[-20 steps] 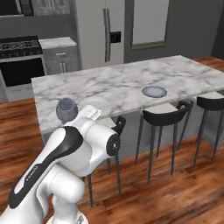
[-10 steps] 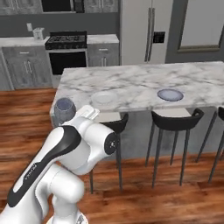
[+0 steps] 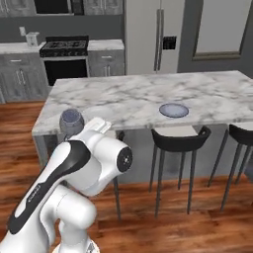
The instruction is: Retrieve the wine glasses from the counter and place one next to each plate.
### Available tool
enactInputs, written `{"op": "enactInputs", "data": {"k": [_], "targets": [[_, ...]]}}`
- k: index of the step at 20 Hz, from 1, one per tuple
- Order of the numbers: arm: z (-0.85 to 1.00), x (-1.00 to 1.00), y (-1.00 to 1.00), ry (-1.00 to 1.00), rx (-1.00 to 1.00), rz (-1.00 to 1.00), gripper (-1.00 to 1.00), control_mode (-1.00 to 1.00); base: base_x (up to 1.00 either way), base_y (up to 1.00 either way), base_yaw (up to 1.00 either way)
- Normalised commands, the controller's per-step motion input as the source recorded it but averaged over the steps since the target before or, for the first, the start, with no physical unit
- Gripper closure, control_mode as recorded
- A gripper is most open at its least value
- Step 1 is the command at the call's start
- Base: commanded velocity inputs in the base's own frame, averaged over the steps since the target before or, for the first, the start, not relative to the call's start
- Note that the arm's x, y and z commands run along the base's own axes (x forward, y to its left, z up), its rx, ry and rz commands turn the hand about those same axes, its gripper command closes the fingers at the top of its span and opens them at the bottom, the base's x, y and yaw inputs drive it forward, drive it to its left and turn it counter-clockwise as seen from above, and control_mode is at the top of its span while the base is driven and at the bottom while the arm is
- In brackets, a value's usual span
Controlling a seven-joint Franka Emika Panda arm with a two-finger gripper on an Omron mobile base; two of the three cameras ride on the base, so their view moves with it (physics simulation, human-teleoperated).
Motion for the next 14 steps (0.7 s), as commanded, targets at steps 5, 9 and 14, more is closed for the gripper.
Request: {"op": "enactInputs", "data": {"k": [5,9,14], "targets": [[0.00,0.00,0.00,0.00,0.00,0.00,1.00,1.00,1.00,-0.03,0.00],[0.00,0.00,0.00,0.00,0.00,0.00,1.00,1.00,1.00,-0.02,0.07],[0.00,0.00,0.00,0.00,0.00,0.00,1.00,1.00,0.77,-0.29,0.26]]}}
